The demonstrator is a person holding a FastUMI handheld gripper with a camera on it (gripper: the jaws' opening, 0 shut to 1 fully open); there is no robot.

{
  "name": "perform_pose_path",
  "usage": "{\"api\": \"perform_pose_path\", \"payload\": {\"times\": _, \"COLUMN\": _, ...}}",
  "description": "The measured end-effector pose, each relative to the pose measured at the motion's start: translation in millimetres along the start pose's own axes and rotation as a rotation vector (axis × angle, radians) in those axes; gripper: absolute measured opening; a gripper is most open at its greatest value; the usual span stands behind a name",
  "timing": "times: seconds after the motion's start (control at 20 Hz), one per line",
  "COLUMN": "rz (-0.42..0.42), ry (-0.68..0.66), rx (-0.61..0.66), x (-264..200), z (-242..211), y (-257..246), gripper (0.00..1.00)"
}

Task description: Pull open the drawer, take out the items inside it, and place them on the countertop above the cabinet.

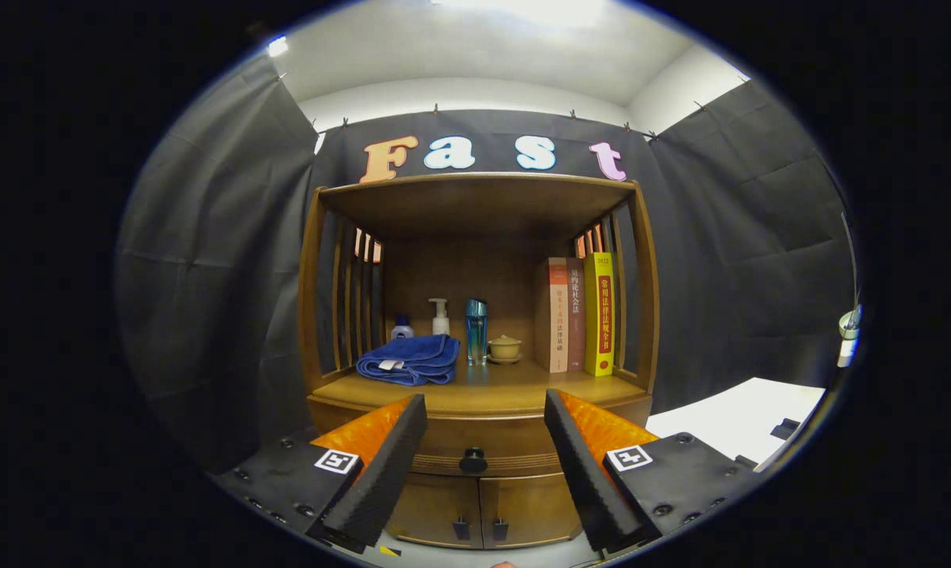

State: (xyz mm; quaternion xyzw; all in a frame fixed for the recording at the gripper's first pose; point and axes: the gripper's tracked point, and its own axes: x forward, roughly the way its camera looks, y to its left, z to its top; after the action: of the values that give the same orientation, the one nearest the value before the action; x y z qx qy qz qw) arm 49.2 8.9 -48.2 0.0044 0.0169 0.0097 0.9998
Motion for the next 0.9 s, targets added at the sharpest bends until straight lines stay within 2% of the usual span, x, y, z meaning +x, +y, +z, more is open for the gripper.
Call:
{"api": "perform_pose_path", "payload": {"times": 0.1, "rz": 0.016, "ry": 0.010, "rx": 0.006, "x": 11.7, "z": -19.6, "y": 14.8, "gripper": 0.98}}
{"api": "perform_pose_path", "payload": {"times": 0.25, "rz": 0.072, "ry": 0.066, "rx": -0.027, "x": 42.6, "z": -79.1, "y": 37.1, "gripper": 0.98}}
{"api": "perform_pose_path", "payload": {"times": 0.55, "rz": 0.055, "ry": 0.192, "rx": -0.022, "x": 107.0, "z": -203.8, "y": 31.7, "gripper": 0.99}}
{"api": "perform_pose_path", "payload": {"times": 0.7, "rz": 0.043, "ry": 0.241, "rx": -0.036, "x": 117.1, "z": -240.4, "y": 22.4, "gripper": 0.89}}
{"api": "perform_pose_path", "payload": {"times": 0.8, "rz": 0.004, "ry": 0.247, "rx": -0.067, "x": 121.8, "z": -247.8, "y": 11.0, "gripper": 0.83}}
{"api": "perform_pose_path", "payload": {"times": 0.85, "rz": 0.015, "ry": 0.247, "rx": -0.047, "x": 118.5, "z": -248.6, "y": 14.4, "gripper": 0.80}}
{"api": "perform_pose_path", "payload": {"times": 0.9, "rz": 0.013, "ry": 0.258, "rx": -0.051, "x": 115.6, "z": -249.8, "y": 15.6, "gripper": 0.72}}
